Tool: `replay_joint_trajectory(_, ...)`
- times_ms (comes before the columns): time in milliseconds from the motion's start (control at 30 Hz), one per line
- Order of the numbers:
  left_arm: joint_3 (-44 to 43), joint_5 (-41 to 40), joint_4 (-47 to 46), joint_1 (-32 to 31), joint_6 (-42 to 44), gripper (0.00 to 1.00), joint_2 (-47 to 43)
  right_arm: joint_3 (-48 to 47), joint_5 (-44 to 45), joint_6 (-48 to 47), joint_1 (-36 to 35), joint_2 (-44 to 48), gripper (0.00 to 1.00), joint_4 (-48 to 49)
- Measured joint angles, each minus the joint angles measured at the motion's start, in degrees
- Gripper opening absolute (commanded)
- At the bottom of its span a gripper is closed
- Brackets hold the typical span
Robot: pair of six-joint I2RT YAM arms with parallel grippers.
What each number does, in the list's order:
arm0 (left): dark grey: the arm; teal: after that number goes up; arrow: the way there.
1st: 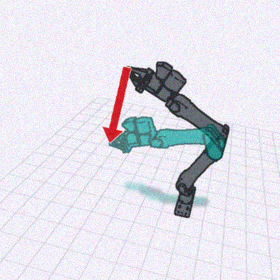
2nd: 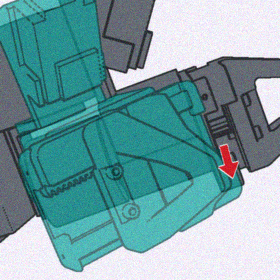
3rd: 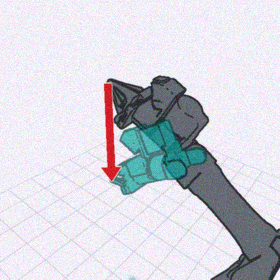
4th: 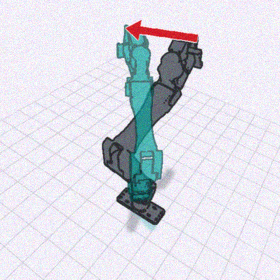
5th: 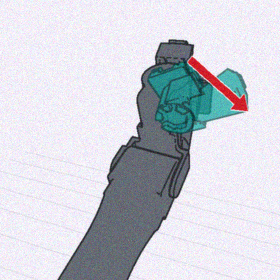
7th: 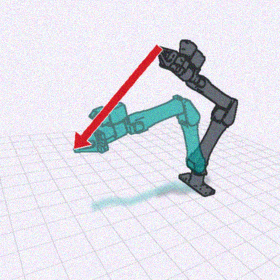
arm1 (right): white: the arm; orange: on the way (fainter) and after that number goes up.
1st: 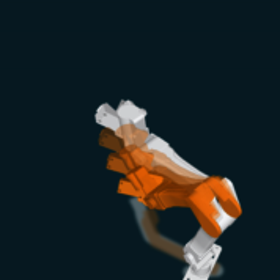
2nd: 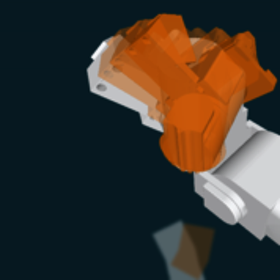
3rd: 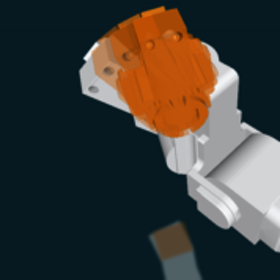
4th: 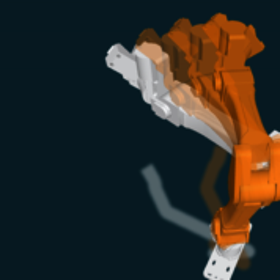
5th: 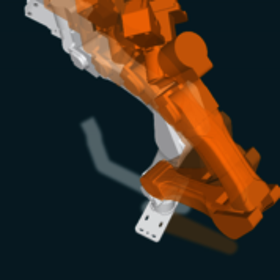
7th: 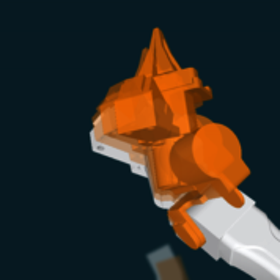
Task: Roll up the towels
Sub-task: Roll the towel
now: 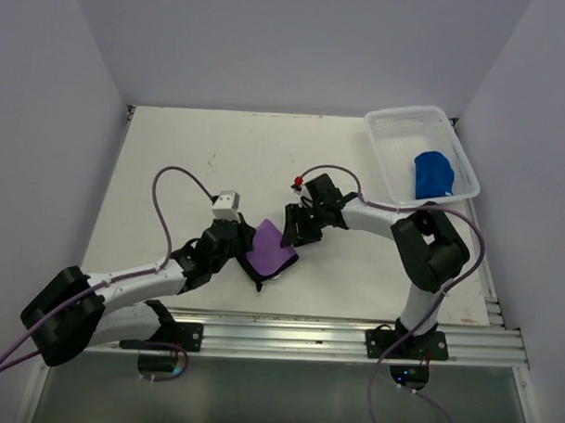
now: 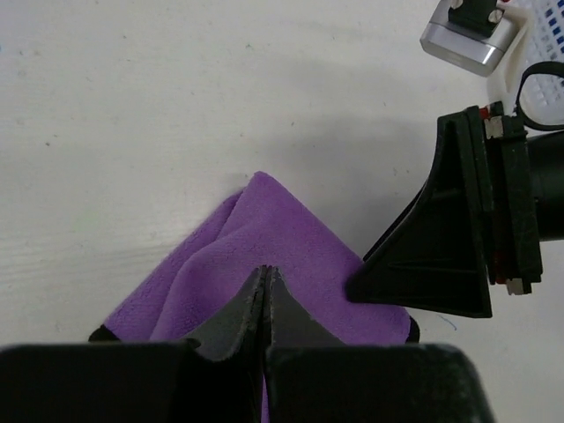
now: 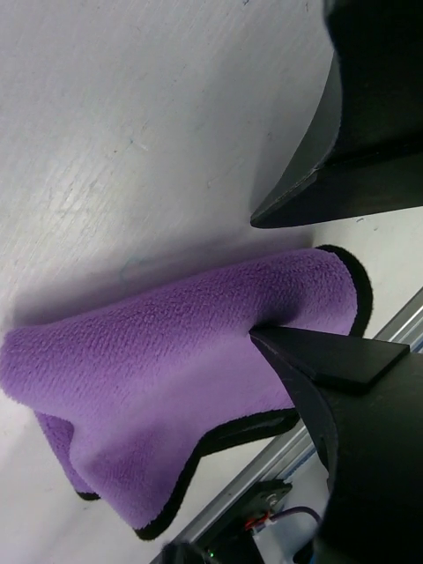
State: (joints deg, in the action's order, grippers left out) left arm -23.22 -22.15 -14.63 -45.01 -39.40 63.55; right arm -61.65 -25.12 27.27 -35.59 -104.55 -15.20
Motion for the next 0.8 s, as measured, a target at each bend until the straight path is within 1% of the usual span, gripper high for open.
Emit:
replay_joint_trajectory(133, -0.09, 2.75, -3.96, 0.35, -0.04, 0.0, 7.54, 2.38, -1.22, 1.07, 0.13, -0.07, 0.57, 2.45)
replay_joint_trajectory(300, 0.04, 4.13, -7.15, 1.92, -0.48, 0.0, 14.32, 4.42, -1.95, 1.92, 0.13, 1.16, 0.58, 4.81)
replay_joint_trajectory(500, 0.63, 4.37, -9.01, 2.64, -0.55, 0.0, 17.99, 9.05, -2.86, 2.89, 0.13, 4.52, 0.57, 6.23)
replay_joint_trajectory(600, 0.63, 4.44, -9.77, 2.67, -0.57, 0.0, 18.69, 11.67, -3.02, 3.37, 0.13, 6.21, 0.53, 7.08)
replay_joint_trajectory(733, 0.79, 4.81, -10.88, 2.84, -0.7, 0.0, 18.86, 13.25, -3.69, 4.33, 0.13, 6.34, 0.44, 9.62)
replay_joint_trajectory(800, 1.25, 5.01, -11.52, 2.95, -0.9, 0.0, 18.86, 13.42, -4.37, 4.85, 0.15, 5.86, 0.42, 10.67)
